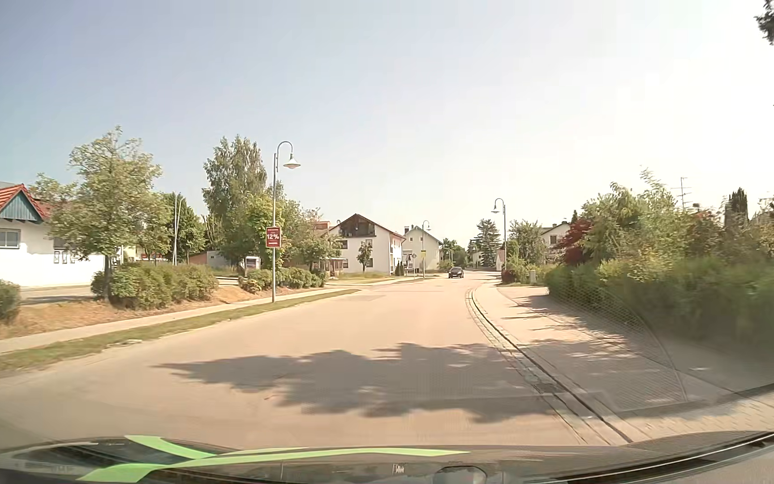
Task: Follow the waypoints while adhering to traffic rules and regulations
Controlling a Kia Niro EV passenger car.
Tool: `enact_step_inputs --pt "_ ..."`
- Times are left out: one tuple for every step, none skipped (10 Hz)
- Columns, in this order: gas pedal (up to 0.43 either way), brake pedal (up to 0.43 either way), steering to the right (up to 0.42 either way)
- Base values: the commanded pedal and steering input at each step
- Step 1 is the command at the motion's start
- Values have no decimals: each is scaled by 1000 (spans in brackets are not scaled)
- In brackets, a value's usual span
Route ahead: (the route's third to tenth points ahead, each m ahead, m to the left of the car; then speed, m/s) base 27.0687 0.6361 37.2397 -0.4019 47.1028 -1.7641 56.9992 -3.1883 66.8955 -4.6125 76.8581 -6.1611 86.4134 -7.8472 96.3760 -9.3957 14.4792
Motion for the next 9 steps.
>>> enact_step_inputs --pt "8 0 9" --pt "8 0 9" --pt "39 0 9" --pt "47 0 10" --pt "59 0 11" --pt "59 0 12" --pt "59 0 12" --pt "59 0 11" --pt "59 0 12"
